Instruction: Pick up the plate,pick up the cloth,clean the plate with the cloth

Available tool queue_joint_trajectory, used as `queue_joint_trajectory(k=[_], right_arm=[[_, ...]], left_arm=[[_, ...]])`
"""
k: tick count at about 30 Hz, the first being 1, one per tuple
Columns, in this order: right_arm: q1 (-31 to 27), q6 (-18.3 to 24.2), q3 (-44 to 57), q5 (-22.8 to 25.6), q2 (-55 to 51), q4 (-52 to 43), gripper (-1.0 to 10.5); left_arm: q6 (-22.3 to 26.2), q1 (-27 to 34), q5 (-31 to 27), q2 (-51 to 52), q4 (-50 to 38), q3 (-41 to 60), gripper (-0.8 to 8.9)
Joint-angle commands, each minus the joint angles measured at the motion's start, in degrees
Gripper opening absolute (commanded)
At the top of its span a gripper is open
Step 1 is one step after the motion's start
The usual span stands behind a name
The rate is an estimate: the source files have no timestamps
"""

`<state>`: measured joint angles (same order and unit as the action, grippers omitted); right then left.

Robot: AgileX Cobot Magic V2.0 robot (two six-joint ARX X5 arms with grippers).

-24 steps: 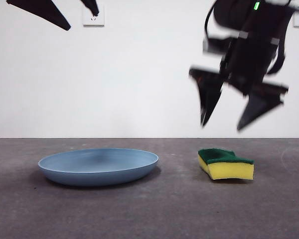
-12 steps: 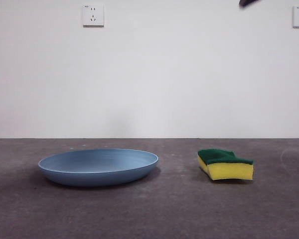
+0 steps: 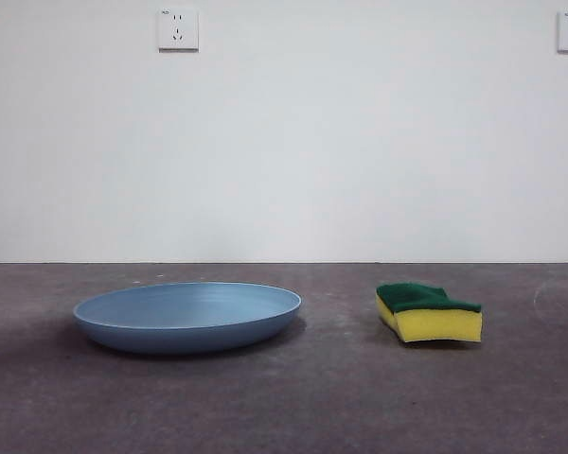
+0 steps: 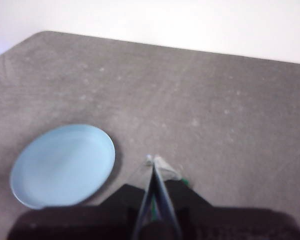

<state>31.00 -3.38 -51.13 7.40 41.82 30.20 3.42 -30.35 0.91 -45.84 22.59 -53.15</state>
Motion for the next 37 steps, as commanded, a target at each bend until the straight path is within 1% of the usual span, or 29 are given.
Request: queue_joint_trajectory(k=[1,3,5,7,8,15,25,26,27,29,32,37], right_arm=[[0.70,0.31,6.14,2.19,-4.48,-3.08,-0.1],[0.90,0.28,9.20,2.05,-6.86,-4.79,-0.1],[0.96,0.17,11.32,2.03,-8.59,-4.85,-0.1],[0.94,-1.36,11.43,2.08,-8.61,-3.85,-0.1],[0.94,-1.46,11.43,2.08,-8.59,-3.82,0.0],[0.94,-1.51,11.43,1.95,-8.37,-3.82,0.0],[0.94,-1.51,11.43,1.97,-8.48,-3.82,0.0],[0.94,-1.51,11.41,1.99,-8.46,-3.80,0.0],[0.94,-1.51,11.43,1.99,-8.46,-3.82,0.0],[0.94,-1.51,11.41,1.97,-8.48,-3.80,0.0],[0.94,-1.51,11.41,1.97,-8.50,-3.80,0.0],[0.94,-1.51,11.41,1.97,-8.48,-3.80,0.0]], left_arm=[[-1.70,-0.15,-2.19,5.07,-4.50,8.33,-0.08],[-2.95,-0.15,-3.78,7.93,-6.82,12.50,-0.08],[-3.89,-0.15,-4.20,10.86,-8.37,15.96,-0.08],[-5.55,-0.15,-3.76,12.07,-6.69,16.70,-0.03],[-6.21,-0.15,-3.56,12.11,-5.42,16.66,-0.03],[-6.27,-0.09,-3.78,10.80,0.07,16.66,-0.03],[-6.16,-0.09,-3.78,9.51,0.70,16.66,-0.03],[-3.48,-0.09,-4.28,9.55,0.68,16.68,-0.03],[0.35,0.11,-5.62,10.01,0.39,16.68,-0.03],[2.97,1.11,-7.78,11.80,0.42,16.81,-0.03],[2.73,4.17,-7.43,14.91,-0.52,17.59,-0.03],[2.62,11.67,-0.17,21.00,-5.97,23.12,-0.03]])
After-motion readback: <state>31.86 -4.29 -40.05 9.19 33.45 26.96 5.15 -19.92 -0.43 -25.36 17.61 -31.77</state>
